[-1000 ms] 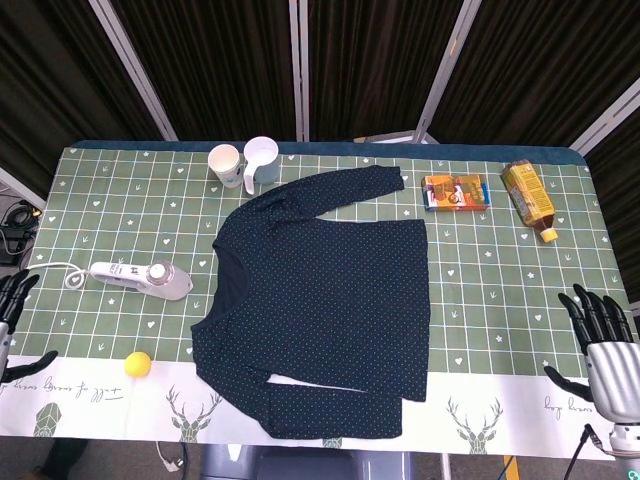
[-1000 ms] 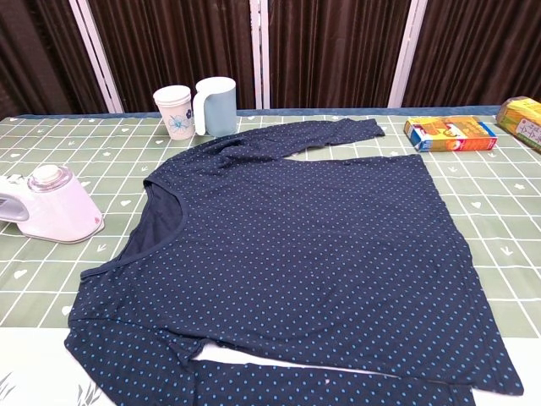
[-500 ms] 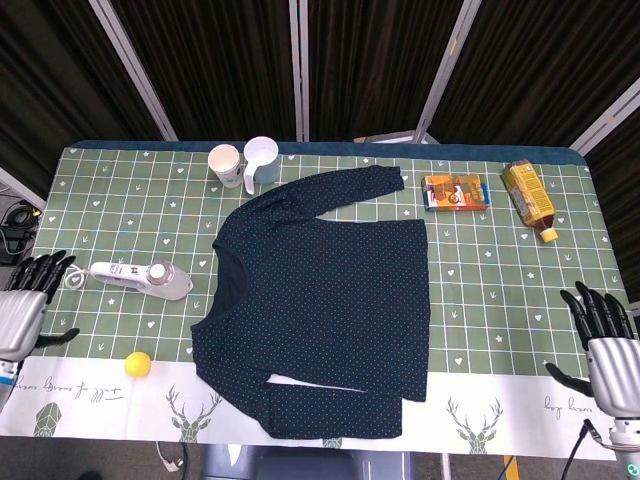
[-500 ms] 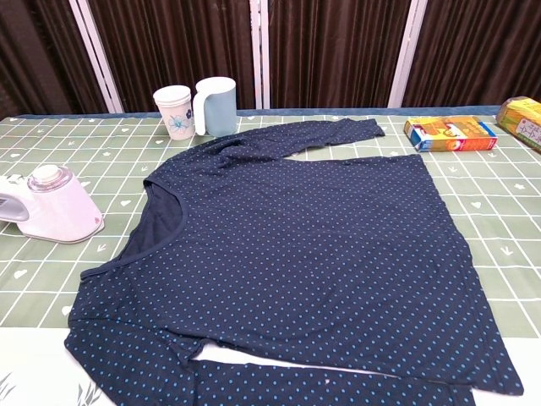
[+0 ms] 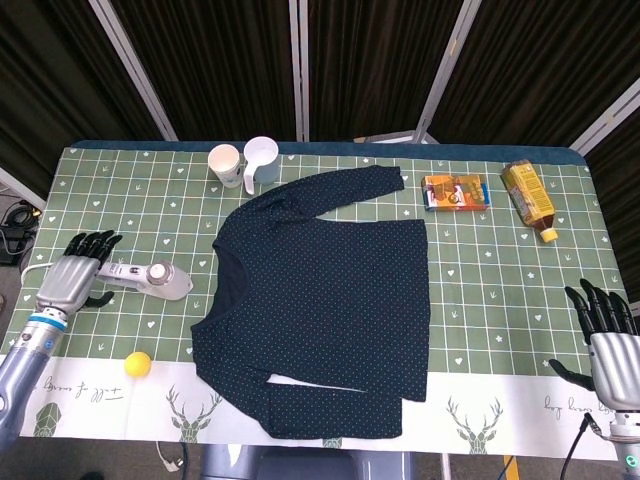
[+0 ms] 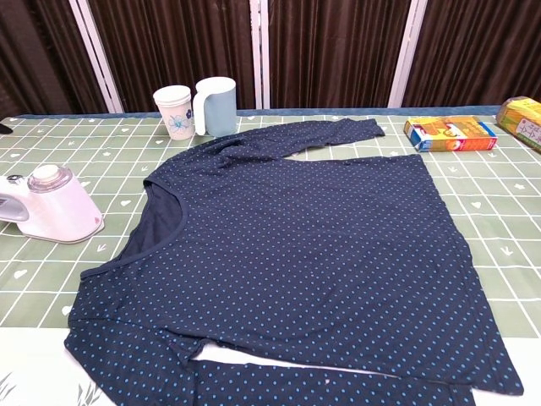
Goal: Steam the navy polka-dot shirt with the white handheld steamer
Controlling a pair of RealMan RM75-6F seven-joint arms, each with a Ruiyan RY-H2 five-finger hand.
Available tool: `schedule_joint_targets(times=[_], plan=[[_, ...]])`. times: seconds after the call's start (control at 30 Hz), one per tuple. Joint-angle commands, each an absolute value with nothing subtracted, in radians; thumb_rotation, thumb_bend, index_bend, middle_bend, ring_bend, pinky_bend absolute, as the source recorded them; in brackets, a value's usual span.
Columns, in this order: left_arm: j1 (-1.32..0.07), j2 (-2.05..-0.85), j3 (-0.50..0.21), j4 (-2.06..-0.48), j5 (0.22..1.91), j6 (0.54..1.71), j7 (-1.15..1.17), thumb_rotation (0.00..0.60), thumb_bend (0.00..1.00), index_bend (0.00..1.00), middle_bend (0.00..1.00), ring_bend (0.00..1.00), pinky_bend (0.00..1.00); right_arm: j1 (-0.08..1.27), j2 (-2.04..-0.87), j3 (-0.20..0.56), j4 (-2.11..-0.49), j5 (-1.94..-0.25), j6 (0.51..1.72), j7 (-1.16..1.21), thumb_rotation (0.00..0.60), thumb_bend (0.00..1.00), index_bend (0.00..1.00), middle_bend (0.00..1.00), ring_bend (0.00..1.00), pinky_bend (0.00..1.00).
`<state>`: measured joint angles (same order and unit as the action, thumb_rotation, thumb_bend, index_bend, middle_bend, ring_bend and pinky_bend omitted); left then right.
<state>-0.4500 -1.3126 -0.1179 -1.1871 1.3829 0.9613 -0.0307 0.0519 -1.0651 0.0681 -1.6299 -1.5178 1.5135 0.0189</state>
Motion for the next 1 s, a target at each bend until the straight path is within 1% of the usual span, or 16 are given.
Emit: schedule_joint_targets(times=[0.03, 0.5, 0.63, 0.77, 0.8, 0.87, 0.9, 0.93, 0.97, 1.0], plan=[[-0.469, -1.336, -0.118, -1.161, 1.382, 0.944, -0.044, 0.6, 0.29, 0.0, 0.0, 0.0, 0.0, 0.053, -1.066, 0.069, -1.628, -1.514, 1.51, 0.017, 0.6, 0.0, 0.0, 0.0, 0.0, 0.0], [-0.555, -1.435, -0.141, -1.012, 1.322, 0.83, -0.047, 0.6, 0.29, 0.0, 0.0, 0.0, 0.0, 0.06, -1.07, 0.074, -1.621, -1.491, 1.49, 0.019, 0.6, 0.0, 0.0, 0.0, 0.0, 0.0], [-0.575, -1.467, -0.147, -0.965, 1.302, 0.795, -0.064, 0.6, 0.31, 0.0, 0.0, 0.0, 0.0, 0.061, -1.07, 0.078, -1.617, -1.48, 1.485, 0.024, 0.6, 0.0, 0.0, 0.0, 0.0, 0.0], [-0.584, -1.499, -0.15, -0.923, 1.319, 0.823, -0.098, 0.6, 0.33, 0.0, 0.0, 0.01, 0.0, 0.061, -1.069, 0.08, -1.615, -1.474, 1.482, 0.027, 0.6, 0.0, 0.0, 0.0, 0.0, 0.0], [-0.585, -1.502, -0.15, -0.918, 1.322, 0.828, -0.102, 0.6, 0.33, 0.01, 0.02, 0.03, 0.01, 0.061, -1.069, 0.081, -1.615, -1.473, 1.482, 0.027, 0.6, 0.0, 0.0, 0.0, 0.0, 0.0], [-0.59, -1.516, -0.145, -0.892, 1.337, 0.839, -0.111, 0.6, 0.33, 0.07, 0.11, 0.11, 0.06, 0.063, -1.07, 0.081, -1.613, -1.47, 1.478, 0.026, 0.6, 0.0, 0.0, 0.0, 0.0, 0.0], [-0.592, -1.52, -0.142, -0.883, 1.34, 0.838, -0.113, 0.6, 0.33, 0.14, 0.18, 0.18, 0.12, 0.064, -1.071, 0.081, -1.612, -1.469, 1.476, 0.026, 0.6, 0.0, 0.0, 0.0, 0.0, 0.0], [-0.595, -1.525, -0.141, -0.875, 1.342, 0.837, -0.116, 0.6, 0.33, 0.22, 0.24, 0.24, 0.2, 0.065, -1.072, 0.082, -1.611, -1.468, 1.474, 0.026, 0.6, 0.0, 0.0, 0.0, 0.0, 0.0], [-0.598, -1.529, -0.14, -0.866, 1.344, 0.836, -0.117, 0.6, 0.33, 0.27, 0.28, 0.28, 0.26, 0.066, -1.072, 0.082, -1.611, -1.467, 1.472, 0.025, 0.6, 0.0, 0.0, 0.0, 0.0, 0.0], [-0.6, -1.533, -0.138, -0.858, 1.346, 0.836, -0.115, 0.6, 0.33, 0.35, 0.34, 0.33, 0.34, 0.066, -1.073, 0.082, -1.61, -1.466, 1.47, 0.024, 0.6, 0.0, 0.0, 0.0, 0.0, 0.0]])
